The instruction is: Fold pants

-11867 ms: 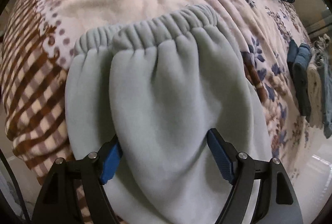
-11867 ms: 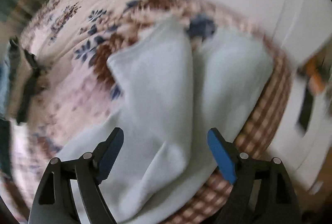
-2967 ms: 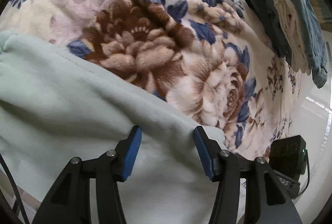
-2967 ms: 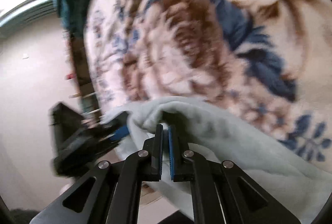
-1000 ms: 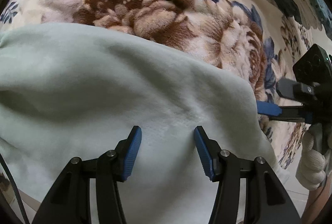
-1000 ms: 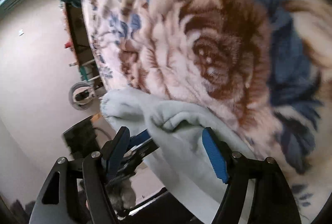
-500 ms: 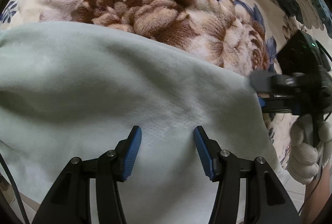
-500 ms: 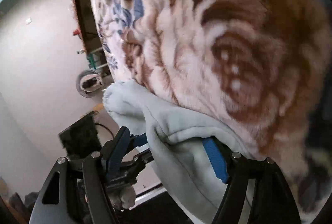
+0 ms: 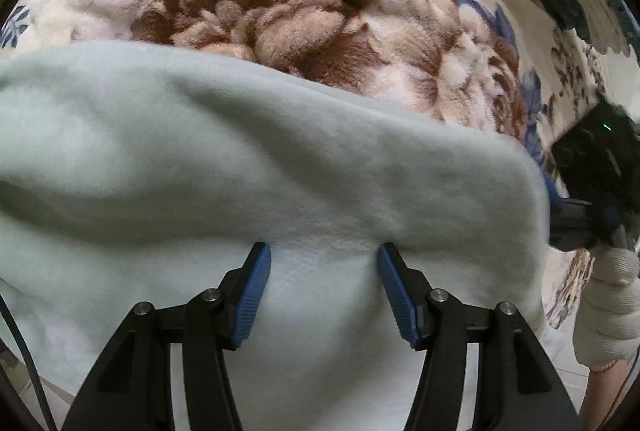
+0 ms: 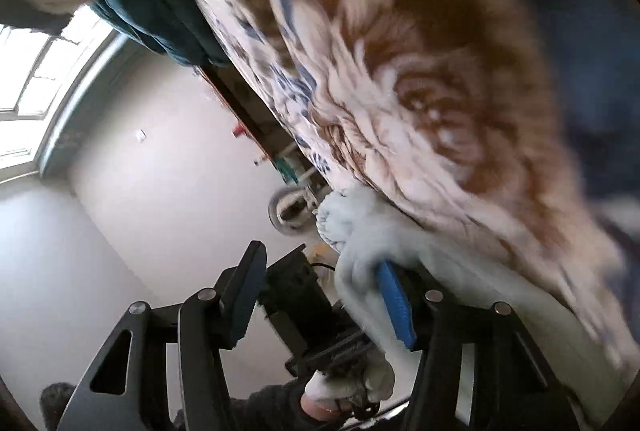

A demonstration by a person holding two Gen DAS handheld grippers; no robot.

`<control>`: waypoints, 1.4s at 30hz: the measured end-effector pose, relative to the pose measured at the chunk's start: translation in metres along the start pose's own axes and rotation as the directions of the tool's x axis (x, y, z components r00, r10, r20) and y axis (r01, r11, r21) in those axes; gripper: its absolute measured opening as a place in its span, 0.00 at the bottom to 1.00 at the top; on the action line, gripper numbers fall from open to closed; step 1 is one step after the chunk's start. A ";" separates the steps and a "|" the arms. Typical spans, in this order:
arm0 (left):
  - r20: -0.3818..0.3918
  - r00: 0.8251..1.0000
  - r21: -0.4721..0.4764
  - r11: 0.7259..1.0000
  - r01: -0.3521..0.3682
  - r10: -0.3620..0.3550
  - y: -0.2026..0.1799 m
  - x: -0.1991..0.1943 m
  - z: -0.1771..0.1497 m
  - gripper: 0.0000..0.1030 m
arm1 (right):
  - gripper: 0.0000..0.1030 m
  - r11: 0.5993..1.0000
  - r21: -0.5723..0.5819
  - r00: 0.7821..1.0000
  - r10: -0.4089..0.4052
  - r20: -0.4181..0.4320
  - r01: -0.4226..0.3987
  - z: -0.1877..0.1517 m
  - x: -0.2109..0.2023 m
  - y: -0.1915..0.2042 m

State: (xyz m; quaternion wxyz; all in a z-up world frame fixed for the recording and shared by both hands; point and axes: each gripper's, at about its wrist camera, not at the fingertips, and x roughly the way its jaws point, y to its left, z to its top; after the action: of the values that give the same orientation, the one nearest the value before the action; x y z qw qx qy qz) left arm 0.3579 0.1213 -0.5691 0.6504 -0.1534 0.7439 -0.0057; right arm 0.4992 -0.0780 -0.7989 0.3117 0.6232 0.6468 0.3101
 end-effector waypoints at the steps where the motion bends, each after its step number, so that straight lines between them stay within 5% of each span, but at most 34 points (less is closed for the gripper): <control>1: 0.000 1.000 -0.003 1.000 0.005 -0.005 0.001 0.001 0.000 0.52 | 0.54 0.998 -0.013 0.997 0.066 0.035 -0.066 -0.003 -0.014 0.002; 3: 0.004 1.000 0.000 1.000 0.008 -0.008 0.003 0.001 -0.003 0.52 | 0.54 0.999 -0.017 0.997 0.032 0.071 -0.031 -0.005 -0.024 0.001; 6: 0.004 1.000 0.013 1.000 0.003 -0.003 0.004 0.001 -0.005 0.52 | 0.54 0.955 -0.086 0.958 -0.288 -0.014 0.285 -0.006 -0.007 0.008; 9: 0.000 1.000 0.023 1.000 0.003 -0.003 0.003 -0.003 -0.010 0.52 | 0.54 0.870 -0.223 0.857 -0.481 -0.186 0.440 -0.013 0.037 0.012; 13: 0.003 1.000 0.030 1.000 -0.004 0.004 -0.001 -0.002 -0.010 0.52 | 0.62 0.804 -0.334 0.759 -0.585 -0.287 0.493 -0.018 0.083 0.001; 16: 0.005 1.000 0.041 0.999 -0.013 0.012 -0.004 -0.001 -0.011 0.52 | 0.64 0.820 -0.341 0.782 -0.556 -0.283 0.459 -0.016 0.090 0.004; 19: 0.002 1.000 0.032 0.999 0.003 -0.003 -0.001 -0.001 -0.012 0.52 | 0.50 0.909 -0.284 0.872 -0.386 -0.303 0.304 -0.022 0.080 0.014; 22: -0.001 1.000 0.022 1.000 0.020 -0.020 0.003 -0.001 -0.012 0.52 | 0.49 0.947 -0.253 0.928 -0.265 -0.261 0.199 -0.027 0.059 0.029; 25: -0.001 1.000 0.023 1.000 0.017 -0.017 0.004 0.001 -0.012 0.52 | 0.42 0.925 -0.284 0.938 -0.307 -0.160 0.254 -0.031 0.031 0.033; 27: 0.000 1.000 0.030 1.000 0.008 -0.008 0.003 0.002 -0.012 0.52 | 0.36 0.856 -0.352 0.888 -0.444 -0.119 0.380 -0.039 0.040 0.036; 29: 0.001 1.000 0.038 0.999 0.000 0.000 0.003 0.002 -0.012 0.52 | 0.14 0.725 -0.436 0.782 -0.619 -0.075 0.533 -0.047 0.056 0.041; 33: 0.007 1.000 0.051 0.999 -0.002 0.001 0.001 0.001 -0.013 0.52 | 0.12 0.483 -0.413 0.592 -0.782 0.193 0.772 -0.048 0.058 0.061; 34: 0.006 1.000 0.057 0.998 -0.010 0.009 -0.003 0.000 -0.013 0.52 | 0.12 0.488 -0.379 0.589 -0.777 0.223 0.786 -0.043 0.051 0.062; 35: 0.005 1.000 0.063 0.998 -0.015 0.015 -0.008 -0.003 -0.013 0.52 | 0.12 0.531 -0.350 0.614 -0.765 0.194 0.772 -0.037 0.048 0.058; 37: 0.016 1.000 0.068 0.998 0.013 -0.015 -0.014 -0.014 -0.014 0.52 | 0.17 0.503 -0.332 0.586 -0.777 0.231 0.798 -0.037 0.041 0.057; 40: 0.031 0.995 0.084 0.992 0.096 -0.099 -0.030 -0.031 -0.011 0.52 | 0.47 0.497 -0.309 0.573 -0.783 0.244 0.811 -0.055 0.028 0.066; 42: 0.021 0.989 0.084 0.986 0.147 -0.149 -0.041 -0.031 0.001 0.52 | 0.49 0.487 -0.277 0.558 -0.762 0.329 0.828 -0.077 -0.001 0.084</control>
State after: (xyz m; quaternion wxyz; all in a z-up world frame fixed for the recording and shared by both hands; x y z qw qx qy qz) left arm 0.3712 0.0898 -0.5311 0.6642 -0.1815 0.7205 -0.0825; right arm 0.4897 -0.0778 -0.6851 0.5913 0.1969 0.7549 0.2039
